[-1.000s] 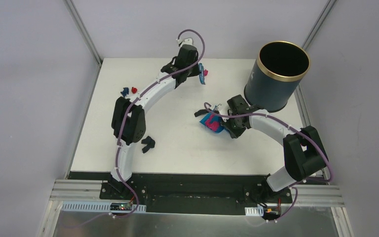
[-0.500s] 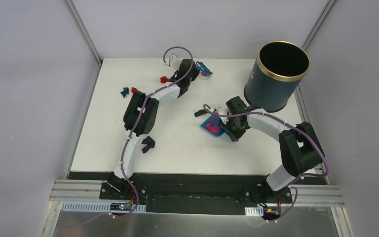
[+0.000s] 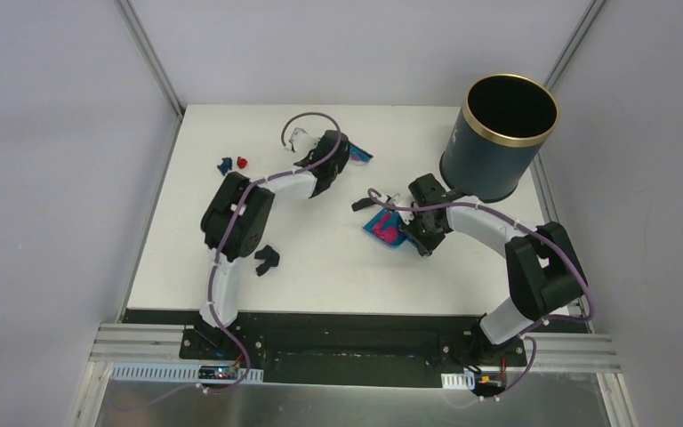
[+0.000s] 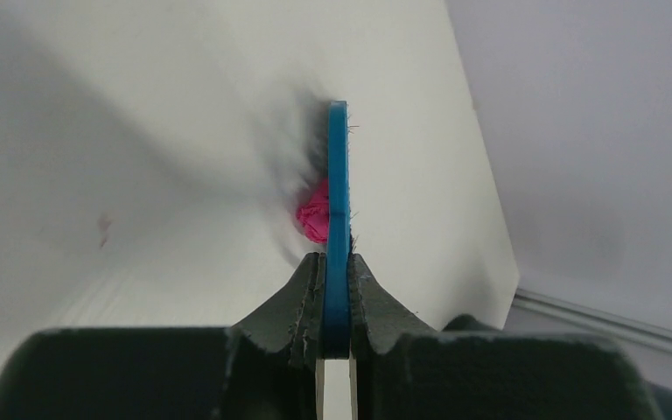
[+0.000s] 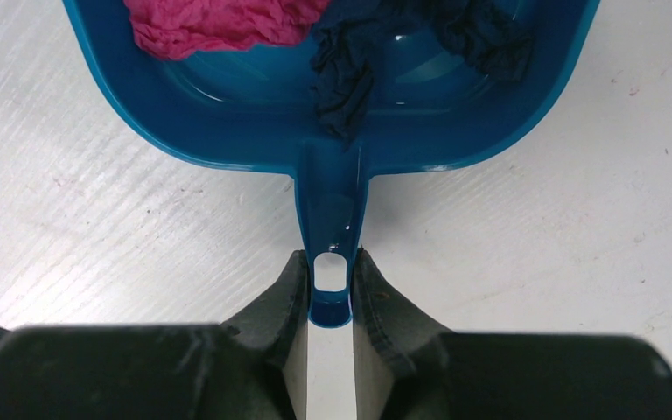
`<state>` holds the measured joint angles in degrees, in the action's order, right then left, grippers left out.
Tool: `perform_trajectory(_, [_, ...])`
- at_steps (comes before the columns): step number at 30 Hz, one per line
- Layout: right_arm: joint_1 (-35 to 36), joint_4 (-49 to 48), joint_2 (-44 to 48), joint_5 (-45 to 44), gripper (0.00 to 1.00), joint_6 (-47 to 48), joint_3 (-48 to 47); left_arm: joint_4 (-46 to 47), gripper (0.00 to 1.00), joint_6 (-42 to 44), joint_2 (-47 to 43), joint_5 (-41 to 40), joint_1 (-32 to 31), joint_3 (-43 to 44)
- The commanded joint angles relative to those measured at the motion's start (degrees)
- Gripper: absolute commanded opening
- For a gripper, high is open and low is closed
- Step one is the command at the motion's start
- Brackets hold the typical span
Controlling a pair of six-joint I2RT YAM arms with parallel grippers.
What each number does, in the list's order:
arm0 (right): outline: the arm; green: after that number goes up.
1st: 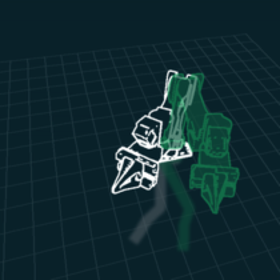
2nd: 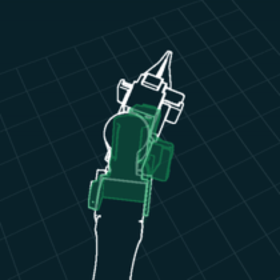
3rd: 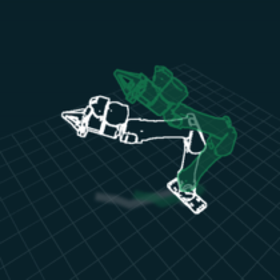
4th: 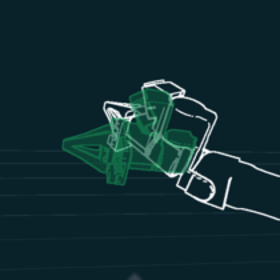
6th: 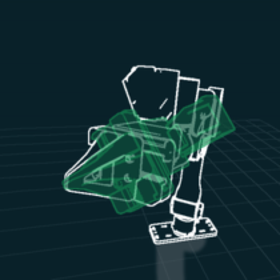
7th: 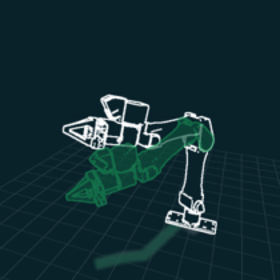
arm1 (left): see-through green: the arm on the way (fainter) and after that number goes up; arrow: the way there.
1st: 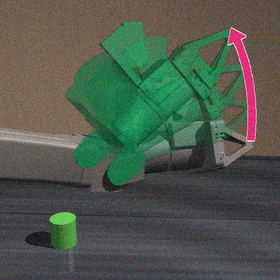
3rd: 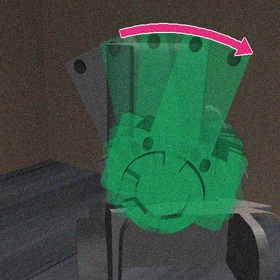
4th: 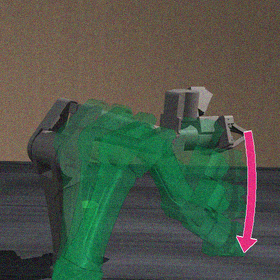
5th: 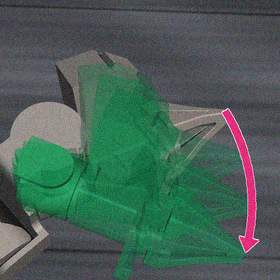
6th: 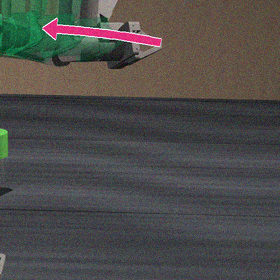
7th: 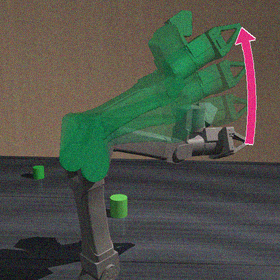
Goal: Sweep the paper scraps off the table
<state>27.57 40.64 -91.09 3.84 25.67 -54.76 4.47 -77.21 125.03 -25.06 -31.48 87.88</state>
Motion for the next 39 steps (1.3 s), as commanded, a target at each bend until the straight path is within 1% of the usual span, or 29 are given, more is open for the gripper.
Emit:
perform_trajectory(1, [-0.3, 2.0, 4.5, -0.7, 0.00, 0.8, -2.3, 2.6, 0.00, -4.8, -12.5, -3.5, -3.6, -15.9])
perform_trajectory(3, [-0.3, 4.1, 5.5, -0.1, 0.00, 1.3, -2.7, 5.3, 0.00, -4.0, -16.7, -4.3, -5.8, -23.1])
perform_trajectory(6, [0.0, 8.7, 8.0, 1.9, 0.00, 2.5, -2.6, 6.5, 0.00, -2.5, -24.1, -8.0, -10.1, -32.3])
perform_trajectory(9, [0.6, 12.7, 11.7, 1.4, 0.00, 3.9, -1.6, 5.9, 0.00, 3.4, -33.2, -12.5, -14.8, -38.4])
perform_trajectory(12, [0.8, 15.6, 16.1, -0.4, 0.00, 5.4, -0.1, 4.6, 0.00, 9.8, -40.6, -13.0, -16.6, -41.5])
perform_trajectory(14, [0.9, 16.7, 18.3, -1.6, 0.00, 6.3, 0.8, 5.1, 0.00, 17.0, -44.0, -13.2, -16.6, -41.1])
perform_trajectory(15, [0.9, 17.2, 19.0, -2.3, 0.00, 6.7, 1.1, 6.3, 0.00, 22.7, -45.4, -13.5, -16.7, -40.3])
perform_trajectory(18, [0.9, 18.7, 19.7, -5.0, 0.00, 8.0, 1.6, 10.5, 0.00, 39.9, -49.4, -11.3, -16.7, -37.2])
perform_trajectory(19, [0.9, 19.5, 19.5, -5.7, 0.00, 8.5, 1.7, 9.9, 0.00, 44.5, -50.8, -10.0, -16.6, -35.5])
perform_trajectory(20, [0.9, 20.9, 19.5, -5.7, 0.00, 9.4, 1.6, 7.1, 0.00, 48.7, -52.0, -8.7, -16.6, -33.1])
perform_trajectory(22, [0.9, 22.3, 19.8, -5.7, 0.00, 10.8, 1.9, -3.8, 0.00, 55.6, -53.0, -6.5, -16.5, -25.7])
perform_trajectory(23, [0.9, 22.5, 20.0, -6.3, 0.00, 11.6, 2.1, -10.9, 0.00, 59.4, -52.4, -5.5, -16.4, -21.5])
perform_trajectory(25, [0.8, 22.6, 20.0, -7.9, 0.00, 13.5, 2.5, -23.2, 0.00, 65.5, -50.0, -4.9, -16.4, -12.9])
perform_trajectory(27, [0.8, 22.2, 19.2, -9.9, 0.00, 15.0, 2.6, -33.1, 0.00, 71.2, -46.7, -3.5, -16.3, -6.1])
perform_trajectory(30, [0.6, 22.5, 14.9, -12.1, 0.00, 16.3, 1.2, -49.3, 0.00, 73.0, -37.9, -1.2, -15.3, 5.6])
perform_trajectory(32, [0.6, 22.6, 11.2, -13.6, 0.00, 16.7, -0.3, -54.8, 0.00, 72.2, -32.7, -0.1, -14.5, 10.6])
perform_trajectory(37, [0.3, 16.1, 4.0, -16.2, 0.00, 16.9, -2.5, -55.3, 0.00, 66.8, -25.5, 10.9, -11.9, 13.5])
perform_trajectory(39, [0.2, 15.1, 0.3, -17.0, 0.00, 15.4, -4.5, -55.1, 0.00, 66.4, -23.0, 14.1, -11.1, 14.4])
